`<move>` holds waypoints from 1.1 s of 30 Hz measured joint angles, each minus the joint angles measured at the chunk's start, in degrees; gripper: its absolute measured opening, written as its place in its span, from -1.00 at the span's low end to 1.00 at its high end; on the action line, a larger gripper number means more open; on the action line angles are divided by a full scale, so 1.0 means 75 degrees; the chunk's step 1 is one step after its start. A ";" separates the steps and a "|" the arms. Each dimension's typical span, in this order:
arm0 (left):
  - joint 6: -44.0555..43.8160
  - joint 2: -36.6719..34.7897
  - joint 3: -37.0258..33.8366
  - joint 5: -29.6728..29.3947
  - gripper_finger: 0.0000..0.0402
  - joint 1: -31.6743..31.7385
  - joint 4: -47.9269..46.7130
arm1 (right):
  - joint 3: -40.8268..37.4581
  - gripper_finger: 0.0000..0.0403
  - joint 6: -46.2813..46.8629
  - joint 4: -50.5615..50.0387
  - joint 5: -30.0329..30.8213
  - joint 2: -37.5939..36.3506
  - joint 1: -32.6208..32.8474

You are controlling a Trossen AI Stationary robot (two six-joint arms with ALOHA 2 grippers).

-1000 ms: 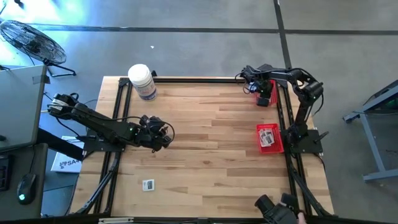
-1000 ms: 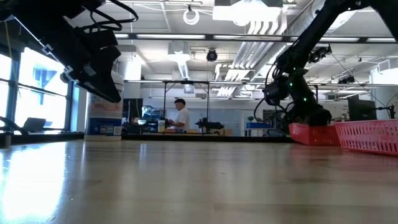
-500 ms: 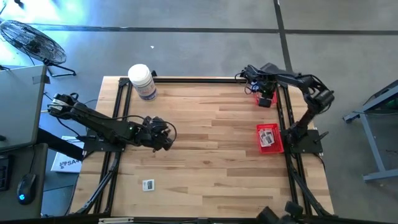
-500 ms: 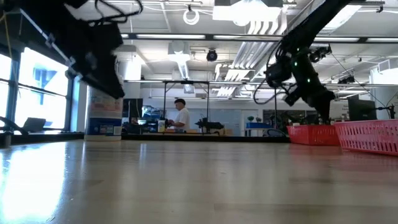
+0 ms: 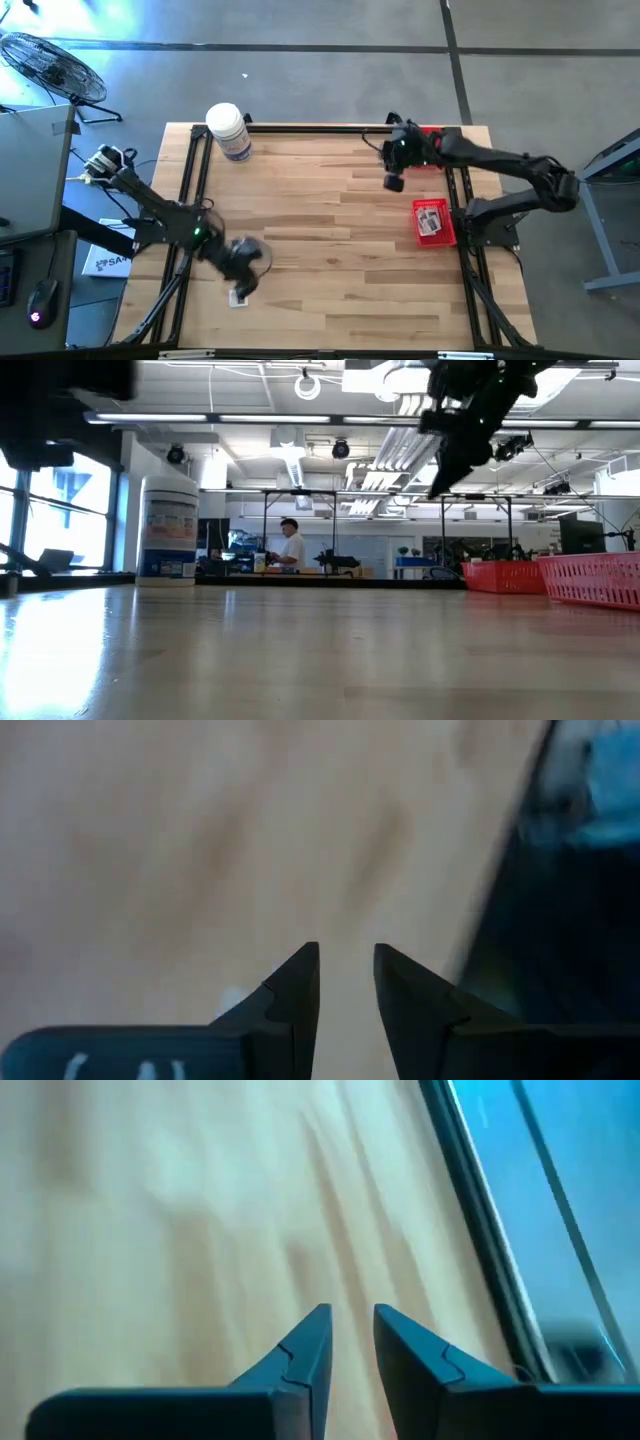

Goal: Pick & Place First Aid Supplies
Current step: Put the towelette pack into the bottom basket

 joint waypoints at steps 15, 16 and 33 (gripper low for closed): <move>-0.4169 0.2107 -0.0003 0.1622 -0.52 -0.1873 -0.0214 | -0.1349 -0.65 0.0009 0.3964 -0.0647 -0.0242 0.2204; -0.4049 0.2231 -0.0003 0.1591 -0.52 -0.1786 -0.0230 | -0.1319 -0.65 0.0011 0.3962 -0.0647 -0.0245 0.2315; 0.1832 0.3590 -0.0020 -0.3267 -0.52 0.0724 0.2481 | -0.1254 -0.65 0.0184 0.5952 -0.0866 0.1564 0.4212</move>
